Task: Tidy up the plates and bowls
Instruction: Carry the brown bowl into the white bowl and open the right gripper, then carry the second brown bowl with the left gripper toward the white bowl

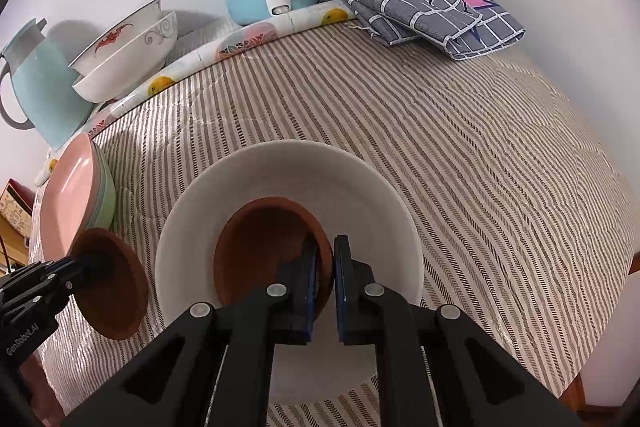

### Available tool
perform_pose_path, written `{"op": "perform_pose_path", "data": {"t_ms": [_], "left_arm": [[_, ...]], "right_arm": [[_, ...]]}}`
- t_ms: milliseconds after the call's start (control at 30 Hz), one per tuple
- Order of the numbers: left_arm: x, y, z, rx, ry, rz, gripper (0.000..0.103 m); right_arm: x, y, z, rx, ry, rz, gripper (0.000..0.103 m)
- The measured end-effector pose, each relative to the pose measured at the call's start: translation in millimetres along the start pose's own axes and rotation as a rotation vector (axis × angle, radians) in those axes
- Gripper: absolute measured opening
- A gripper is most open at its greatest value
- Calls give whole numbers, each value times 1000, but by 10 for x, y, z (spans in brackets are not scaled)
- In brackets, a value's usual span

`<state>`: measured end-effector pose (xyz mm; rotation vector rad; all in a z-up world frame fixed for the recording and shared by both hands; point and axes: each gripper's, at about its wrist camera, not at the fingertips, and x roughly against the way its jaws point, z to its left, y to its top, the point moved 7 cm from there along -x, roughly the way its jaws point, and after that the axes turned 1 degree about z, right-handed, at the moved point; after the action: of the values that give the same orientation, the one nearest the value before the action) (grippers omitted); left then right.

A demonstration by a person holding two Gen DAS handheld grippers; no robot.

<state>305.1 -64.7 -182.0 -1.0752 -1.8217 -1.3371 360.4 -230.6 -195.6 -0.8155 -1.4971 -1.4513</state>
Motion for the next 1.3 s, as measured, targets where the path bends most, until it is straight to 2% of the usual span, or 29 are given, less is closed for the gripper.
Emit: {"op": "perform_pose_path", "data": {"t_ms": [867,933,1167,1300], "left_arm": [[18,19,64,16,-9,2,9],[32,19,73,16,-9,1,8],[64,22,98,20,-11,-3,8],[103,22,96,18,-7,-9,8]], "right_arm": [[-47,-20,38,71,-75,36,12],[-52,-29,54,82,-79,43,14],[43,-27,47,95,-108,22,32],[176,-14,10,76,-100,-10,34]]}}
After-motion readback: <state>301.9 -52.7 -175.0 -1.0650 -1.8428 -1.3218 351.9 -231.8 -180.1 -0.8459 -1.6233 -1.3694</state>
